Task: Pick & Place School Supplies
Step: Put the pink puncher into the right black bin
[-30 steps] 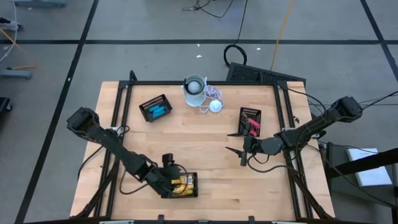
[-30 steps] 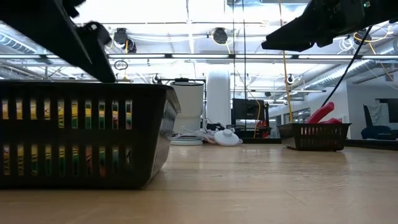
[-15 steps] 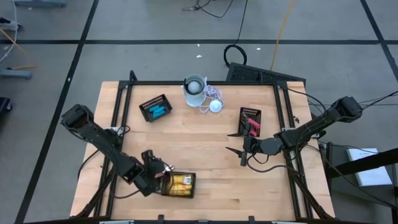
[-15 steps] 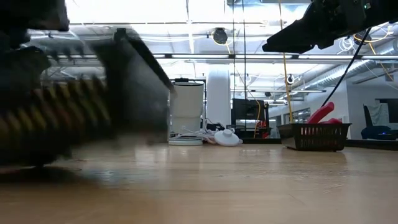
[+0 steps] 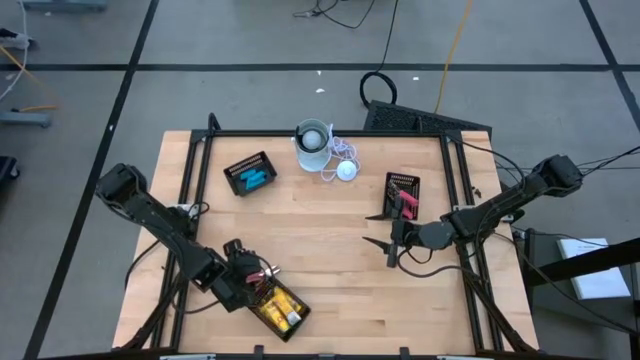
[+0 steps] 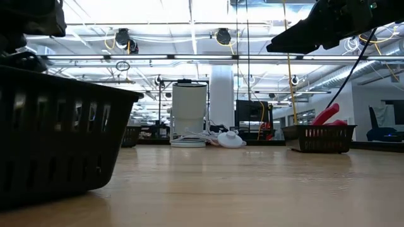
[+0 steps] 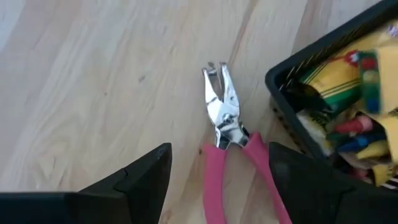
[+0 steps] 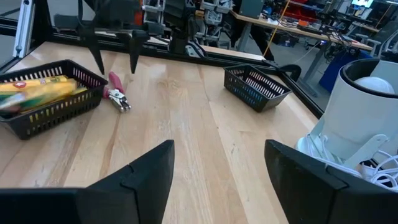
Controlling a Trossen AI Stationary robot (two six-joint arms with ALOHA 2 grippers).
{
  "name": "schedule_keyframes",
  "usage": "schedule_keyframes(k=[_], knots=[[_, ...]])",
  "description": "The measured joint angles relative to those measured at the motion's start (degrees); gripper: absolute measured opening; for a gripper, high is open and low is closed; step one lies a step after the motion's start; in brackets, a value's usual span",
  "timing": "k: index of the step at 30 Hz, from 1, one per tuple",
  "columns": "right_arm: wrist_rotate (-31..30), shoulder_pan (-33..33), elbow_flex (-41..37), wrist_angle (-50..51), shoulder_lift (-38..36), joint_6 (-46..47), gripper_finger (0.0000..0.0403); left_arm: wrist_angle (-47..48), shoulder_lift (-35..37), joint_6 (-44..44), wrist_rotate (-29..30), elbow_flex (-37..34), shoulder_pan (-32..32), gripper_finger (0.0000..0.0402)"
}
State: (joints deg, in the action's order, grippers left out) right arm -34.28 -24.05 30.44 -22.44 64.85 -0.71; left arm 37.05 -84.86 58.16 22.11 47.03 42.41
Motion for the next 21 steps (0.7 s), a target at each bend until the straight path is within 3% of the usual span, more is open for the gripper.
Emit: schedule_keyframes(k=[5,9,14,21], knots=[[0.0,0.0,0.0,0.0,0.0,0.0,0.0242,4.7,1.9,2.5,0.2,0.0,0.0,0.0269],[0.0,0.0,0.0,0.0,0.0,0.0,0.0242,8.8,2.3,5.6,-3.5,-0.1,0.3,0.0269],[0.0,0.0,0.0,0.0,0.0,0.0,0.0242,6.4,2.3,7.2,-4.6,-0.3,1.4,0.0269],[0.1,0.0,0.0,0.0,0.0,-0.1,0.0242,-0.1,2.2,9.9,-6.3,-6.6,0.2,0.0269]])
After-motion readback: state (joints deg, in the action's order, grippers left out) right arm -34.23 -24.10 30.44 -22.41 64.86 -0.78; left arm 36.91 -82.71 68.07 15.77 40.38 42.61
